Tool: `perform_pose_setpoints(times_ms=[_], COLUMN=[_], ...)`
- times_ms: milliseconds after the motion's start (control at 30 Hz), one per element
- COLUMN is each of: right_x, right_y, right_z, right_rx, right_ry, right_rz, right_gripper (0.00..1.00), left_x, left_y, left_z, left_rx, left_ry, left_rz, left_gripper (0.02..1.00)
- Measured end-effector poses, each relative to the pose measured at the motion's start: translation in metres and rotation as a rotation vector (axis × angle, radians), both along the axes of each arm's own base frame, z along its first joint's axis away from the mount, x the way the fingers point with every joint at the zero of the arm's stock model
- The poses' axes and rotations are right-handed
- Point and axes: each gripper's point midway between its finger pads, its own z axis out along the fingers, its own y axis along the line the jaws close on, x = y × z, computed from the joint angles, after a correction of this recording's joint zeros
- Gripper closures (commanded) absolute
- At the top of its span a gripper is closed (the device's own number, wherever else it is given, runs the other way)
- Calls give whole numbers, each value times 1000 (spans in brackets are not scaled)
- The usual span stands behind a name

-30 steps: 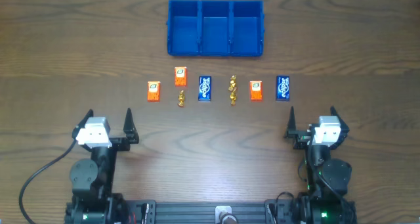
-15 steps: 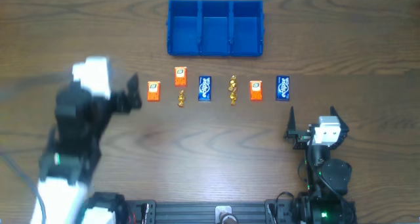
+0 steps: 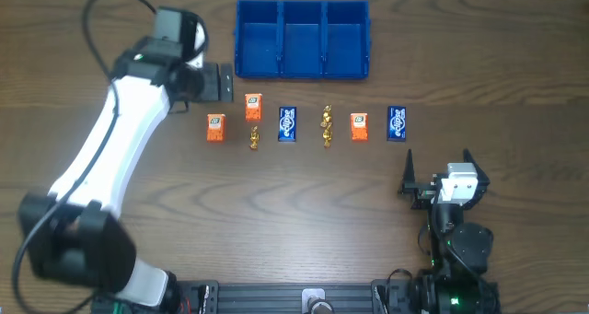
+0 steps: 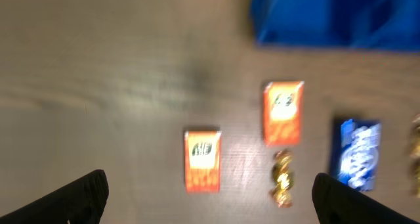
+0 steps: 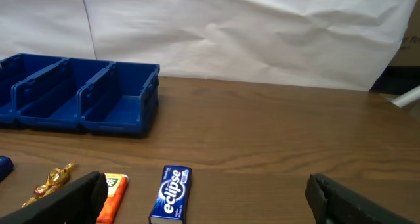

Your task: Sort Candies Into Trays

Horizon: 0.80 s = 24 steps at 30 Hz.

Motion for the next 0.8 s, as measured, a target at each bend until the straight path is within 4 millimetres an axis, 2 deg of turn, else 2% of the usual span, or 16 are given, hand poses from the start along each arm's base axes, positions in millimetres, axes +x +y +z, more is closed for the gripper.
perform_pose_setpoints(times_ms=[67,200,367,600,800], right_x=[0,0,0,0,0], right_y=[0,0,0,0,0], right_z=[0,0,0,0,0], right_rx=[0,0,0,0,0], right_ry=[0,0,0,0,0], right_rz=[0,0,0,0,0], right_gripper=[1,1,1,1,1], left_x=[-3,-5,-7,-25,-34], left_y=[1,0,-1,3,4], left_z=[-24,-54,-77,-113,-127], left_rx=[12,24,31,40,42], left_ry=[72,151,191,237,248], left_rz=[10,27,33,41,39], left_gripper=[18,18,23,25,29])
